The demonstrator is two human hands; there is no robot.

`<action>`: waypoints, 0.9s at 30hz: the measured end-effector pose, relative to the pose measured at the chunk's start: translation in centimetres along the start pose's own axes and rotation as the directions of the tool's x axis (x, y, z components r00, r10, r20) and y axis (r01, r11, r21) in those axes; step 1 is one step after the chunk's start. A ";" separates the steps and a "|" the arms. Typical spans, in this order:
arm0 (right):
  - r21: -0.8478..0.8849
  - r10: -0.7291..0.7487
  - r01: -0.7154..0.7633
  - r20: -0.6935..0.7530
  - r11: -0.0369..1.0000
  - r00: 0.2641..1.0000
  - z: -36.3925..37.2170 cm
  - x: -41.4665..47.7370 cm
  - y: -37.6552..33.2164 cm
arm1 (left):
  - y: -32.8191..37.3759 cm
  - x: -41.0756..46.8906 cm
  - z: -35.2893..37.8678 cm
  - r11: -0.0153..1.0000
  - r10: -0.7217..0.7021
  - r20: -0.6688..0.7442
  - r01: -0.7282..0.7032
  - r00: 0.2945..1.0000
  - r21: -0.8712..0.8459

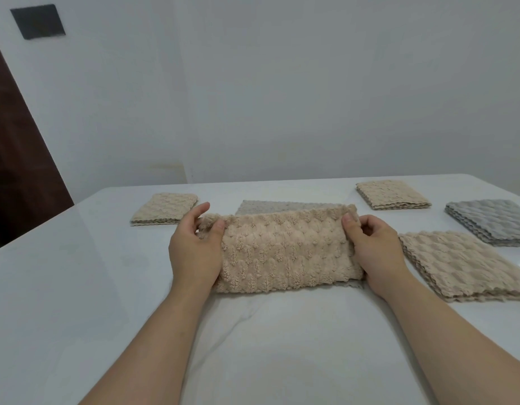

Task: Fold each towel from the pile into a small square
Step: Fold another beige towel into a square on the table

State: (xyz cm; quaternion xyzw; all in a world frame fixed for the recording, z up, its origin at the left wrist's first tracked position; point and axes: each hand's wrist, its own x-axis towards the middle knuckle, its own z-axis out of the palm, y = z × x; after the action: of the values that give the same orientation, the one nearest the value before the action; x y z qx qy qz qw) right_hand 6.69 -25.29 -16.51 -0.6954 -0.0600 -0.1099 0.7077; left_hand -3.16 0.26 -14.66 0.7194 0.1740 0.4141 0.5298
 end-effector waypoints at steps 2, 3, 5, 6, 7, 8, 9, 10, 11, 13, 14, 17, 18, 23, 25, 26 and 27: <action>0.041 0.001 -0.001 0.018 0.999 1.000 0.0 0.1 -0.1 | 0.0 0.0 -0.1 0.999 0.008 -0.021 -0.007 1.000 0.039; 0.053 0.005 -0.006 0.024 0.999 1.000 0.0 0.1 -0.1 | -0.1 0.0 -0.2 0.999 0.012 -0.028 -0.011 1.000 0.052; 0.070 0.001 -0.003 0.029 0.998 1.000 0.1 0.1 0.0 | -0.1 0.1 -0.3 0.998 0.023 -0.041 -0.020 0.999 0.064; 0.080 -0.001 -0.001 0.023 0.997 1.000 0.2 0.1 -0.1 | -0.1 0.1 -0.3 0.998 0.025 -0.050 -0.022 0.998 0.063; 0.081 -0.005 0.004 0.015 0.997 1.000 0.2 0.0 -0.1 | -0.1 0.1 -0.2 0.998 0.025 -0.060 -0.022 0.998 0.060; 0.083 -0.001 0.001 0.004 0.997 1.000 0.3 0.0 -0.2 | -0.1 0.1 -0.2 0.998 0.024 -0.069 -0.020 0.997 0.057; 0.078 0.003 -0.003 -0.002 0.997 1.000 0.3 0.0 -0.2 | -0.2 0.2 -0.2 0.998 0.021 -0.076 -0.017 0.997 0.055; 0.074 0.008 -0.008 -0.005 0.997 1.000 0.3 0.0 -0.2 | -0.2 0.2 -0.1 0.998 0.020 -0.080 -0.016 0.997 0.054; 0.071 0.008 -0.008 -0.003 0.997 1.000 0.3 0.1 -0.2 | -0.2 0.2 -0.1 0.999 0.018 -0.083 -0.014 0.996 0.052; 0.067 0.008 -0.007 -0.007 0.998 1.000 0.4 0.2 -0.2 | -0.2 0.2 0.0 0.999 0.016 -0.088 -0.012 0.996 0.042; 0.060 0.008 -0.007 -0.014 0.998 1.000 0.4 0.2 -0.2 | -0.2 0.2 0.0 0.999 0.017 -0.089 -0.013 0.996 0.041; 0.013 -0.012 0.013 -0.033 1.000 0.999 0.3 0.4 0.3 | -0.2 0.2 0.0 0.999 0.018 -0.082 -0.015 0.997 0.044; -0.008 -0.022 0.022 -0.039 1.000 0.999 0.3 0.5 0.4 | -0.1 0.1 0.0 0.999 0.020 -0.076 -0.017 0.997 0.044; -0.056 -0.066 0.061 -0.088 0.997 0.994 0.3 0.4 0.2 | 0.3 -0.2 -0.1 0.997 0.043 -0.061 -0.038 0.997 0.070; -0.076 -0.081 0.075 -0.089 0.994 0.993 0.2 0.3 0.0 | 0.4 -0.3 -0.3 0.995 0.048 -0.065 -0.041 0.997 0.095; -0.081 -0.082 0.075 -0.085 0.994 0.993 0.2 0.2 -0.1 | 0.5 -0.3 -0.3 0.993 0.051 -0.070 -0.043 0.996 0.109; -0.081 -0.077 0.071 -0.083 0.994 0.994 0.2 0.1 -0.2 | 0.5 -0.4 -0.4 0.991 0.056 -0.076 -0.046 0.996 0.128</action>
State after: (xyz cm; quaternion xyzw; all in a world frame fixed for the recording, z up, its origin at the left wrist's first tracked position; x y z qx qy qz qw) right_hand 6.71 -25.12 -16.26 -0.7142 -0.0508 -0.1683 0.6776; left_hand -3.74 0.05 -14.33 0.7385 0.2023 0.4441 0.4652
